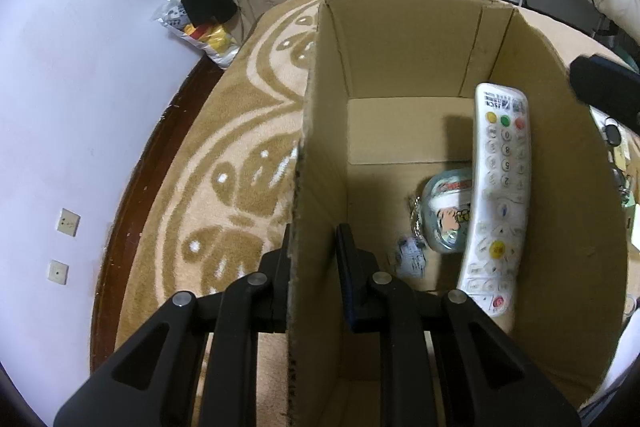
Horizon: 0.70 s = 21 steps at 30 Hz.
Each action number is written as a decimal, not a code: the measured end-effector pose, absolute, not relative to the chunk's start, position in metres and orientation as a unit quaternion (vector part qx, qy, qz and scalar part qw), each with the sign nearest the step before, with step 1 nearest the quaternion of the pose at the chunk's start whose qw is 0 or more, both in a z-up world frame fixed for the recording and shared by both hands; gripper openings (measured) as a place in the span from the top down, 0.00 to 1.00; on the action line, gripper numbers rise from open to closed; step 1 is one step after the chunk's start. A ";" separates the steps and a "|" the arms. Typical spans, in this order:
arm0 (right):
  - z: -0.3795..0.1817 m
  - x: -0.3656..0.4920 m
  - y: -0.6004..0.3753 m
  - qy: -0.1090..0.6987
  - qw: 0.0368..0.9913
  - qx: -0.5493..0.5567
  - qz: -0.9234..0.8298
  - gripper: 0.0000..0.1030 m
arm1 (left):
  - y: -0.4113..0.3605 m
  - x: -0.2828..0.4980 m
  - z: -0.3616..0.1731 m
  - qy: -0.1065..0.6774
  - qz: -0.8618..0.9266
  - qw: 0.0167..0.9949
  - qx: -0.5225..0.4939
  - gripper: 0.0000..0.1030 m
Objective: Organize rigid objects
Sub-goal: 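Lift the white remote with the right tool and lower it into the box, then open the right tool to release the remote and return to the items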
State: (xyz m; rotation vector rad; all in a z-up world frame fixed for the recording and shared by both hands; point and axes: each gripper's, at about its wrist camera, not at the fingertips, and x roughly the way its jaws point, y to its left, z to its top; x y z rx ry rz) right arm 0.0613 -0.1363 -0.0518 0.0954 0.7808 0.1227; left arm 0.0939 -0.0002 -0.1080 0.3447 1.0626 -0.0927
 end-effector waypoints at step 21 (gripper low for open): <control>-0.049 0.057 -0.209 0.383 0.918 0.093 -0.030 0.03 | 0.000 0.095 -0.109 0.505 -0.045 0.846 0.163 0.81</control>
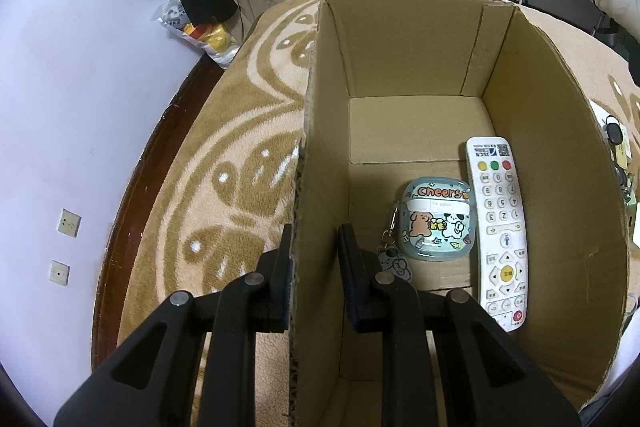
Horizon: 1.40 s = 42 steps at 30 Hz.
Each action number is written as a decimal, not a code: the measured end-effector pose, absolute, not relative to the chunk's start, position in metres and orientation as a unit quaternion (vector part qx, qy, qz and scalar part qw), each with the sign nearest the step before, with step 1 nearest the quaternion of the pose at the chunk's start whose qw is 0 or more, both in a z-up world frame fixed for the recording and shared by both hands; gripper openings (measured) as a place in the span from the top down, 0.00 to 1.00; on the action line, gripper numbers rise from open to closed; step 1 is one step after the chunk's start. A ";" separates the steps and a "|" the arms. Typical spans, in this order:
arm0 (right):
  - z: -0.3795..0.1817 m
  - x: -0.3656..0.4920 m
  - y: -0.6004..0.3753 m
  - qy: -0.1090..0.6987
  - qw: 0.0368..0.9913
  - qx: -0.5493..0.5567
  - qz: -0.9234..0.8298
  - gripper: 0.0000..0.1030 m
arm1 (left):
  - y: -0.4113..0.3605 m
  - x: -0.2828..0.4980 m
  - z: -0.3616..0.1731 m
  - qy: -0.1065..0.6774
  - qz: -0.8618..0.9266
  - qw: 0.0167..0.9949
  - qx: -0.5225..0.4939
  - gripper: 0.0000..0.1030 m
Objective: Organize rigid objects
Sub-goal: 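Open the right tool to release the remote and return to the items, then grasp the white wall charger with the right tool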
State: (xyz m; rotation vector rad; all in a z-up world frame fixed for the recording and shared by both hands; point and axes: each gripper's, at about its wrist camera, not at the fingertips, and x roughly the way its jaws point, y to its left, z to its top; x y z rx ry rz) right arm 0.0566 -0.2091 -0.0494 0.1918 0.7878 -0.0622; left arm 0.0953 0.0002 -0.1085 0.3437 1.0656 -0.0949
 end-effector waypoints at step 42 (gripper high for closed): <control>-0.133 -0.003 -0.233 0.495 0.849 0.168 -0.073 0.41 | -0.005 0.092 -0.107 0.497 -0.040 0.847 0.183 0.81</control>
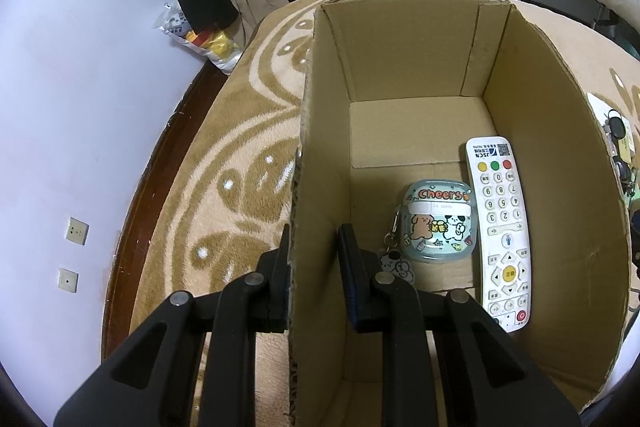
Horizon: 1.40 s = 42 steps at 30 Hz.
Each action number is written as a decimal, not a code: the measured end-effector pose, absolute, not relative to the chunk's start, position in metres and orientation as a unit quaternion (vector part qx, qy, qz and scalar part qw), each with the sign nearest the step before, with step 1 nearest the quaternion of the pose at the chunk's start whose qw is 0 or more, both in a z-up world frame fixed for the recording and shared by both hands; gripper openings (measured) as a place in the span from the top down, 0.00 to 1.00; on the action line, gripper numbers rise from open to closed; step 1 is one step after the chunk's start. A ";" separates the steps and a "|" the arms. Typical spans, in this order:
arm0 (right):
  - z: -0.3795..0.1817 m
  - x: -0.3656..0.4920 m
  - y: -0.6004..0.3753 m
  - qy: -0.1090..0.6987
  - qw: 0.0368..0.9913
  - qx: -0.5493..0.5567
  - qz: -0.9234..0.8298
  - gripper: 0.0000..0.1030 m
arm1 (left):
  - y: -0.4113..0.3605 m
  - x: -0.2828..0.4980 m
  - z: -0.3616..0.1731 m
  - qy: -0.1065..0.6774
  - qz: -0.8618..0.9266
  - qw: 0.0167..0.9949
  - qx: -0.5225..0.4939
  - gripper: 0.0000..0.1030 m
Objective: Organize rigid objects
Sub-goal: 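Grasp the white wall charger with the right tool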
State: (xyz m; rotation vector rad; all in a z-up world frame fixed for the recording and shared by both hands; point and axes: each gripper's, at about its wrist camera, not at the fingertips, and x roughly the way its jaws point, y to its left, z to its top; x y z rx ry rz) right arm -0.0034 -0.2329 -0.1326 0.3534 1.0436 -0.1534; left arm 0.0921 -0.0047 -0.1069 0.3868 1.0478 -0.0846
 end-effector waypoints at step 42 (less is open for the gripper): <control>-0.152 0.011 -0.208 0.500 0.852 0.103 -0.115 0.71 | -0.014 0.089 -0.108 0.490 -0.034 0.842 0.221 0.80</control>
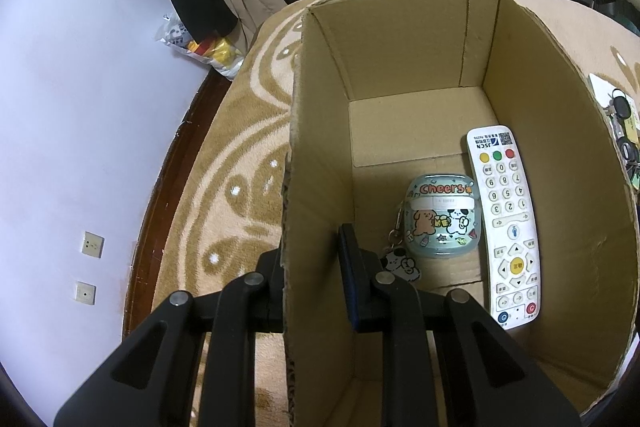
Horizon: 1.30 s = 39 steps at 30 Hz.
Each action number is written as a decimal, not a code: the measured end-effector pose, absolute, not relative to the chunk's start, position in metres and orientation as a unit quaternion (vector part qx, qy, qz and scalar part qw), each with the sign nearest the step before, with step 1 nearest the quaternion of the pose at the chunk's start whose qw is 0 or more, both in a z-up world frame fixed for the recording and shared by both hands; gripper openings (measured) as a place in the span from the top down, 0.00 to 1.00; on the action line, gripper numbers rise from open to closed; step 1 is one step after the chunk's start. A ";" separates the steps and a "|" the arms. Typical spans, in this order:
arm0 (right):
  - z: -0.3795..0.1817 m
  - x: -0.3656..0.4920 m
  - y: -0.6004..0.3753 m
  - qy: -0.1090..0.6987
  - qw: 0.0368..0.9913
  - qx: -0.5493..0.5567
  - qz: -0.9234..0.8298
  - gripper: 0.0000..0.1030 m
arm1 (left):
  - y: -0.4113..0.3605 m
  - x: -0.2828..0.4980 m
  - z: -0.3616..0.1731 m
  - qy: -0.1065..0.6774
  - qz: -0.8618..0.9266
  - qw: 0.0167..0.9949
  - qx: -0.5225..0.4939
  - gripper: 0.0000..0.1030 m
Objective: Organize rigid objects
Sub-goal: 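Grasp the white wall charger with the right tool, then carry the white charger into the box and open the right tool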
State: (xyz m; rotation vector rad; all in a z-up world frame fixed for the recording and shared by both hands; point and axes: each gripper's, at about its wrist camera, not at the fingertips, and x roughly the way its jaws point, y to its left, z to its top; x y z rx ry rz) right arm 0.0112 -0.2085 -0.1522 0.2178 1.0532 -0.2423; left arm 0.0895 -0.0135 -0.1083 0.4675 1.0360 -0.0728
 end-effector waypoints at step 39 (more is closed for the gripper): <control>-0.023 0.010 -0.118 0.270 0.960 0.065 0.036 0.71 | -0.003 0.095 -0.104 0.510 -0.037 0.839 0.183 0.79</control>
